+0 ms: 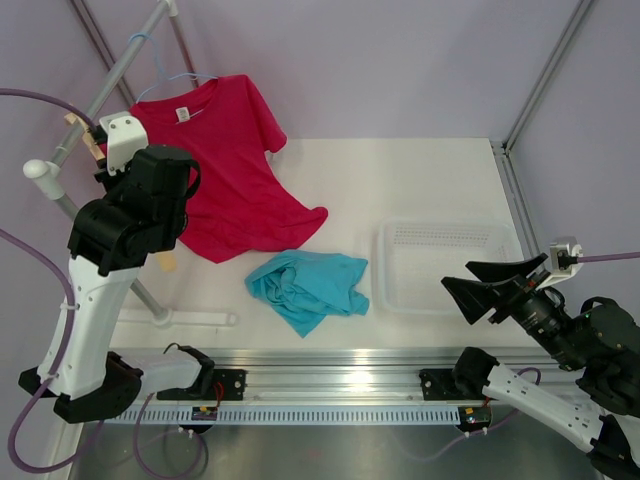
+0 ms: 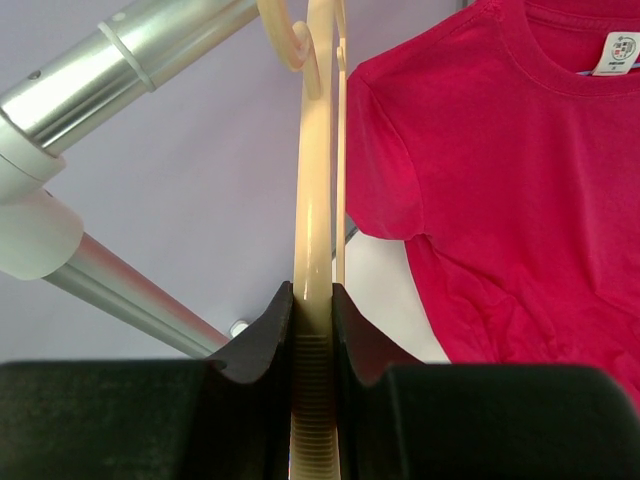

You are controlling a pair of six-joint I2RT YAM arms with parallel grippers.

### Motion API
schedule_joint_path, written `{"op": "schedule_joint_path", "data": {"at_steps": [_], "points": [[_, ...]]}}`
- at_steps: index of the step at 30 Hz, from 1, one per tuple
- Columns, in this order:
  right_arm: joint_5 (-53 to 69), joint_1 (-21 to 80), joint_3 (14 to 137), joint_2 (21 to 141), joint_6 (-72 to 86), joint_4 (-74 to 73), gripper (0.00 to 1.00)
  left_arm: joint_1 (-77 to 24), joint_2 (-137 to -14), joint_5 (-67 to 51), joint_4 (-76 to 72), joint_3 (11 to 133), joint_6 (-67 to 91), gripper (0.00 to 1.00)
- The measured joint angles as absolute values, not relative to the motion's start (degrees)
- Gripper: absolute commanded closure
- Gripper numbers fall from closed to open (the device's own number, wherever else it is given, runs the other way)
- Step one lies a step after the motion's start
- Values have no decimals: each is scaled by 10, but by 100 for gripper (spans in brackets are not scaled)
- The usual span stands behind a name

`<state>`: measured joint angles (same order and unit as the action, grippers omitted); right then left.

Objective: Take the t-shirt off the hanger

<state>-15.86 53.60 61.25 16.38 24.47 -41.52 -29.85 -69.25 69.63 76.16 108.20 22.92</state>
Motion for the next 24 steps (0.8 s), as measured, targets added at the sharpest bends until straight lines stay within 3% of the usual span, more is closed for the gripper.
{"op": "schedule_joint_path", "data": {"at_steps": [22, 24], "points": [[-156, 536, 617, 152, 244, -423, 5, -243, -687, 665, 689, 1007, 225, 100], [-156, 536, 617, 145, 244, -427, 5, -243, -686, 664, 688, 1007, 225, 83]]}}
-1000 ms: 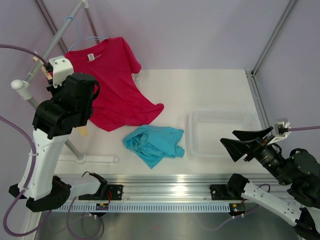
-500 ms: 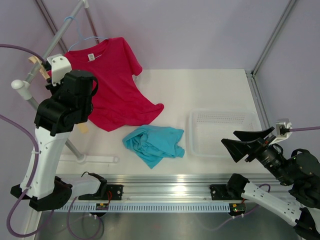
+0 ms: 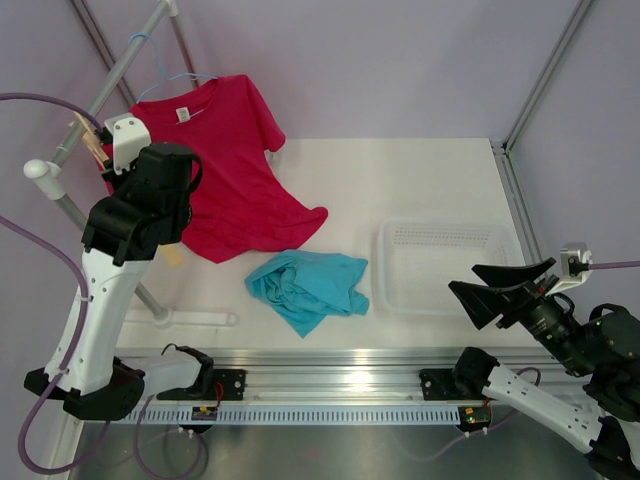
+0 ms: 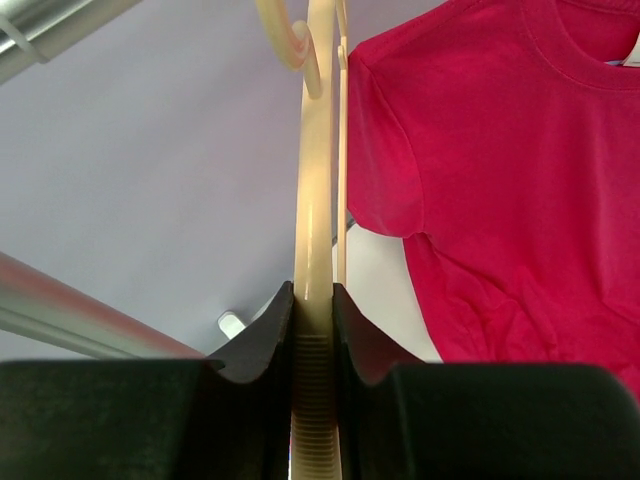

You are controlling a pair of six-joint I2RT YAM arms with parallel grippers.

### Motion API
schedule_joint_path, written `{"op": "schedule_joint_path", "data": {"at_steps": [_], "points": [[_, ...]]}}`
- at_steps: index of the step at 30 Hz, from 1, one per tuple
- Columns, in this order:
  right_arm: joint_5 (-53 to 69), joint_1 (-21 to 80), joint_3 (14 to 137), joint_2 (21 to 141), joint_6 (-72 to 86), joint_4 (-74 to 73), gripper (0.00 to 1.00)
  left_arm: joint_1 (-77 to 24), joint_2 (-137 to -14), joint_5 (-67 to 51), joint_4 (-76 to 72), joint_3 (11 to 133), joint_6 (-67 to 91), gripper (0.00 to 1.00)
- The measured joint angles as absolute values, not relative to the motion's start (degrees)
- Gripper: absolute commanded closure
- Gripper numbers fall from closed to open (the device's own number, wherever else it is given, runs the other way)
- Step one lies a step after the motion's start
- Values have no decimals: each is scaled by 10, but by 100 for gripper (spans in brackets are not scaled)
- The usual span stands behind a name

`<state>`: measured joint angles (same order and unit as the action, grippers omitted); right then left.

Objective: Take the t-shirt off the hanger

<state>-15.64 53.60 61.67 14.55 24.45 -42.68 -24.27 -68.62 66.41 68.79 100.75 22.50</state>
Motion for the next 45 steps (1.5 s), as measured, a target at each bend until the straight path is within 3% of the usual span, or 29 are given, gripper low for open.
{"op": "schedule_joint_path", "data": {"at_steps": [1, 2, 4, 8, 12, 24, 33, 39, 45], "points": [[-156, 536, 617, 142, 244, -429, 5, -243, -686, 663, 688, 1007, 225, 65], [-156, 536, 617, 139, 244, -430, 5, -243, -686, 662, 688, 1007, 224, 33], [-156, 536, 617, 136, 244, -431, 5, -243, -685, 655, 687, 1008, 225, 24], [-156, 536, 616, 135, 244, -431, 5, -243, -672, 622, 679, 1009, 222, 15], [-160, 536, 614, 134, 242, -432, 5, -243, -624, 515, 651, 1009, 192, 2], [-165, 536, 610, 175, 227, -433, 4, -242, -515, 147, 597, 1062, 153, 1], [-134, 536, 592, 241, 205, -413, 5, -242, -525, -98, 543, 936, 150, 1], [-73, 536, 594, 424, 188, -340, 4, -242, -496, -236, 451, 834, 166, 1], [-17, 535, 594, 659, 172, -242, 4, -242, -423, -338, 368, 825, 202, 1]]}}
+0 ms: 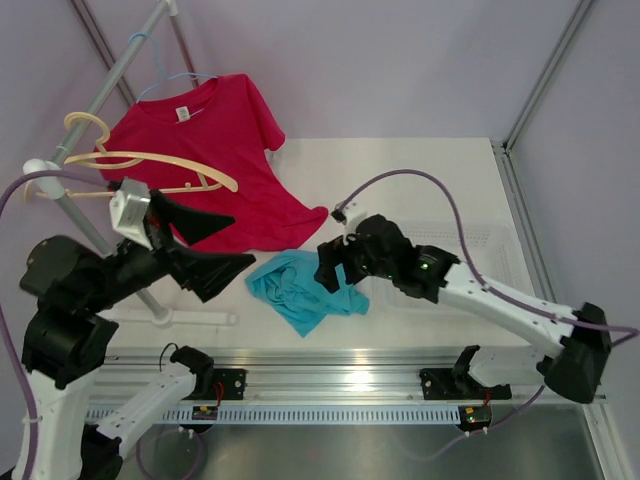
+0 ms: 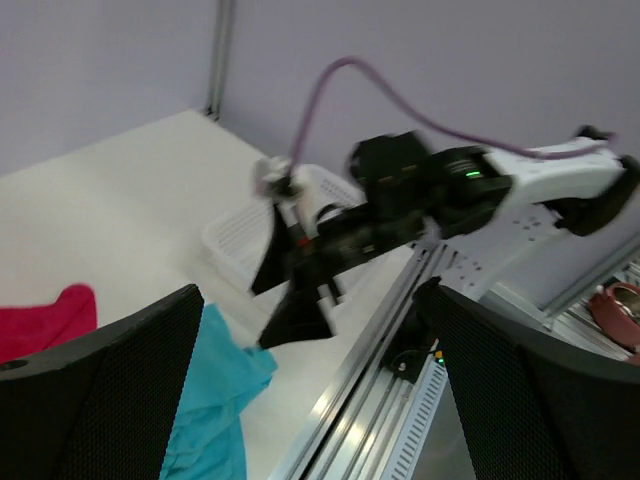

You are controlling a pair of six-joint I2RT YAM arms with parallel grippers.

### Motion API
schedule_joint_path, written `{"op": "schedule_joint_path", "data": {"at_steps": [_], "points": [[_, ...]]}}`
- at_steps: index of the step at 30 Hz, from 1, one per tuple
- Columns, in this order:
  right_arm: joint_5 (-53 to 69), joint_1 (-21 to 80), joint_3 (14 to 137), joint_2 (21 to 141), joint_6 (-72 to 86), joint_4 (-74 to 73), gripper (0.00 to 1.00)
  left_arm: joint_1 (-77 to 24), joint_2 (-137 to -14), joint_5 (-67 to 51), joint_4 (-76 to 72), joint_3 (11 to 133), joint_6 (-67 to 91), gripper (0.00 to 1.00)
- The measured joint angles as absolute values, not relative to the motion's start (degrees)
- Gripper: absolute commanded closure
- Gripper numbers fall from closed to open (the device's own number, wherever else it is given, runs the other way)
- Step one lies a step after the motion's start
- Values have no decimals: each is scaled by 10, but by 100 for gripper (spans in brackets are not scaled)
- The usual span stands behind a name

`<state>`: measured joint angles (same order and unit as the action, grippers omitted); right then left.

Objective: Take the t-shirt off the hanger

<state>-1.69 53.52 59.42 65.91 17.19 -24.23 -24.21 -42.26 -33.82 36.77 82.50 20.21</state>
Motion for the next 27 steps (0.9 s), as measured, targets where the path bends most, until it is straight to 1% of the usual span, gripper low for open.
{"op": "schedule_joint_path", "data": {"at_steps": [5, 7, 11, 14, 18, 21, 22, 23, 24, 25, 26, 27], "points": [[28, 536, 626, 829, 171, -188, 3, -242, -352, -412, 288, 806, 253, 1], [26, 536, 655, 891, 169, -182, 3, -242, -324, -432, 265, 772, 260, 1], [27, 536, 730, 994, 164, -180, 3, -242, -293, -446, 267, 704, 261, 1], [26, 536, 760, 1048, 162, -178, 3, -242, -280, -449, 274, 668, 259, 1], [25, 536, 770, 1107, 162, -178, 5, -242, -258, -450, 274, 641, 258, 1], [19, 536, 773, 1142, 162, -176, 11, -242, -241, -450, 273, 626, 258, 1], [11, 536, 774, 1144, 163, -172, 14, -242, -236, -449, 273, 621, 258, 1], [7, 536, 775, 1144, 164, -172, 24, -242, -233, -448, 273, 617, 259, 1], [1, 536, 775, 1144, 165, -172, 30, -242, -232, -447, 273, 614, 260, 1], [-6, 536, 775, 1145, 167, -173, 39, -242, -230, -445, 273, 611, 261, 1], [-11, 535, 775, 1145, 169, -174, 61, -242, -229, -443, 273, 608, 263, 1], [-20, 535, 775, 1145, 168, -176, 79, -242, -228, -440, 273, 605, 266, 1]]}}
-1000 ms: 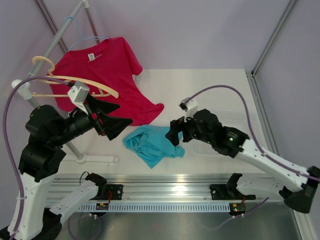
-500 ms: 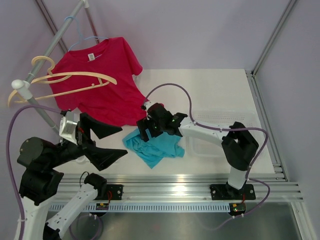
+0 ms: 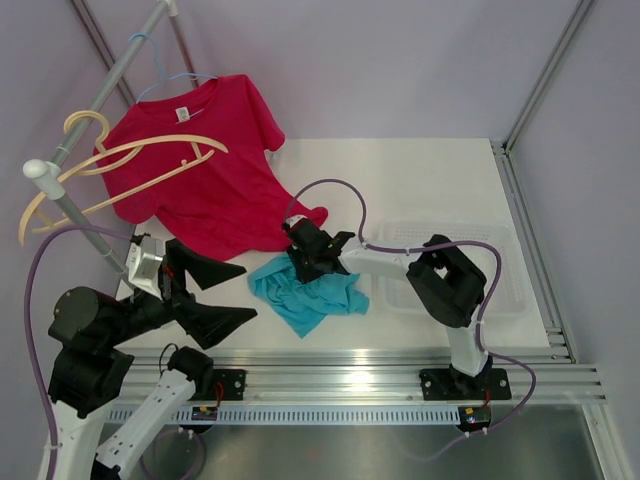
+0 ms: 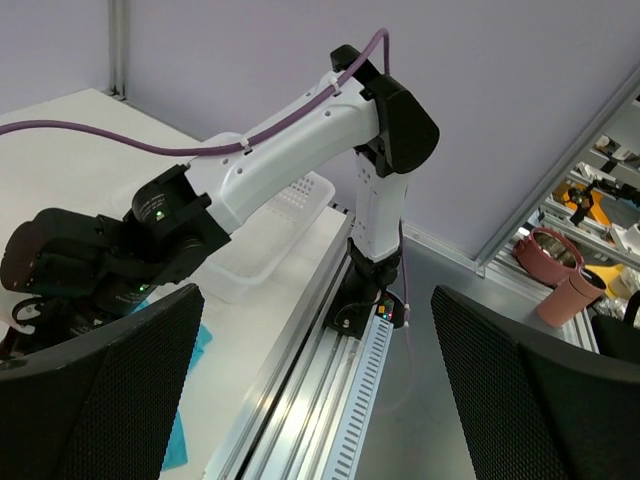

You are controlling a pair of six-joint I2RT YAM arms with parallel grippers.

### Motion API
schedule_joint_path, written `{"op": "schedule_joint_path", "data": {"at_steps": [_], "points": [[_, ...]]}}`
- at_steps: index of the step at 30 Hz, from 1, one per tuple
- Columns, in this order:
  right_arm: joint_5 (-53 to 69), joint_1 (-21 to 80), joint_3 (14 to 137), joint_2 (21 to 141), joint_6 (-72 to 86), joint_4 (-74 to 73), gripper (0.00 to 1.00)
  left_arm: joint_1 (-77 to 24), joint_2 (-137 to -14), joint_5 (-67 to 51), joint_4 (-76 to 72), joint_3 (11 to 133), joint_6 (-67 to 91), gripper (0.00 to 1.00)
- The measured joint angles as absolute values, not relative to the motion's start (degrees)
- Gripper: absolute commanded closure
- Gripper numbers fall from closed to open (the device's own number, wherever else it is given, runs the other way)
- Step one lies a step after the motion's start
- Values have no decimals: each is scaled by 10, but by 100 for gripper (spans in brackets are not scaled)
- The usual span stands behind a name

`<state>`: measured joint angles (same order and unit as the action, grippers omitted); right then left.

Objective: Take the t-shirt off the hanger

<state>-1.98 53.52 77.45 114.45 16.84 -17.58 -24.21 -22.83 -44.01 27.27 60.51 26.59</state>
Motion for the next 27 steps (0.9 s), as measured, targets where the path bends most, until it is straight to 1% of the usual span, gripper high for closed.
{"op": "schedule_joint_path", "data": {"at_steps": [1, 6, 9, 11, 13, 21, 24, 27], "points": [[-28, 535, 775, 1145, 176, -179, 100, -242, -227, -434, 272, 602, 269, 1], [-70, 535, 750, 1114, 179, -191, 100, -242, -219, -401, 269, 577, 286, 1], [-110, 535, 742, 1060, 173, -250, 100, -242, -220, -391, 266, 559, 293, 1], [-129, 533, 758, 1014, 165, -301, 100, -242, -222, -384, 264, 550, 299, 1], [-143, 525, 798, 967, 156, -347, 100, -242, -226, -376, 263, 546, 305, 1], [-196, 474, 1067, 818, 121, -478, 100, -242, -261, -337, 234, 529, 315, 1], [-206, 439, 1111, 763, 117, -511, 100, -242, -288, -311, 220, 495, 319, 1], [-229, 403, 1110, 719, 115, -543, 100, -253, -319, -271, 209, 453, 327, 1]]}}
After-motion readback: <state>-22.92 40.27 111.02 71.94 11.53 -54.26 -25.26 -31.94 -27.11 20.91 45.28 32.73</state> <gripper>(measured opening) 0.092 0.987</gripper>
